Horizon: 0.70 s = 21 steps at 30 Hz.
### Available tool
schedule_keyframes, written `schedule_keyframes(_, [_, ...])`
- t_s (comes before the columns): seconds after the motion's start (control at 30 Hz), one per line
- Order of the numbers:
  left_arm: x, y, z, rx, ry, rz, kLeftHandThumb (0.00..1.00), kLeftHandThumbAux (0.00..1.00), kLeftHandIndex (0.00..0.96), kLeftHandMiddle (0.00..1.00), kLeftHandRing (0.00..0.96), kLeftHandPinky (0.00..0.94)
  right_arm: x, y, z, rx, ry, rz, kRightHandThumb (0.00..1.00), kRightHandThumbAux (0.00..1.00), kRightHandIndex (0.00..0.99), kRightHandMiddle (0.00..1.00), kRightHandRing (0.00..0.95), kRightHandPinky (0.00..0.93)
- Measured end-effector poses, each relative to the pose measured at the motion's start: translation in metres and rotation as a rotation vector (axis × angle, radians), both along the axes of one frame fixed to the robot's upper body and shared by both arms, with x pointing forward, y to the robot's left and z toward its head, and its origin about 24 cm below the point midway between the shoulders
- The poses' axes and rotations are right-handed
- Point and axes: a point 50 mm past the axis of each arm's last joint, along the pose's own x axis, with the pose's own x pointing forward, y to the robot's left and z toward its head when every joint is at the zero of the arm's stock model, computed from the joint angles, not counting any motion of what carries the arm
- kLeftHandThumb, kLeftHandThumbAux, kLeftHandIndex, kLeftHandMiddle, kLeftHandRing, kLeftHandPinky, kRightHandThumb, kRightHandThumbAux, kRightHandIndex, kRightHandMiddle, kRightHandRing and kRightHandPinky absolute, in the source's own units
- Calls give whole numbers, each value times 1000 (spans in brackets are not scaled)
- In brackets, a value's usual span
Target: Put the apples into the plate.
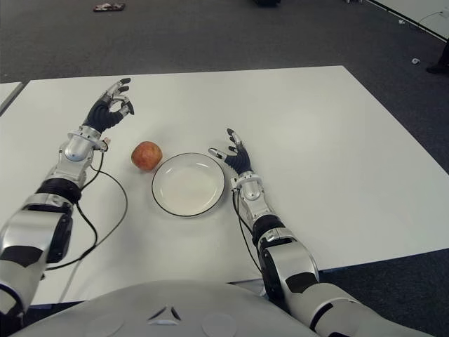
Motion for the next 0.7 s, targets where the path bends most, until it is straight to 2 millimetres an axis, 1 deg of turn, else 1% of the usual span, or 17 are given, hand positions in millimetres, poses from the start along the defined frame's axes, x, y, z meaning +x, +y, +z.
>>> schedule_keyframes(0.13, [1,2,-14,-198,136,-16,6,185,0,0,0,0,0,2,0,0,2,5,41,581,0,0,0,0])
schedule_keyframes(0.23, [0,2,-21,-286,212,-42,1,148,0,0,0,0,0,2,-1,0,3,5,40,577,0,0,0,0])
schedule_keyframes(0.47, [-1,4,-24,-335,272,-98,0,99,0,0,0,0,0,1,0,0,-4,1,39,570,0,0,0,0])
schedule_keyframes(0.7, [-2,7,-24,-336,306,-120,0,83,0,0,0,0,-1,1,-1,1,-6,2,37,571,0,0,0,0])
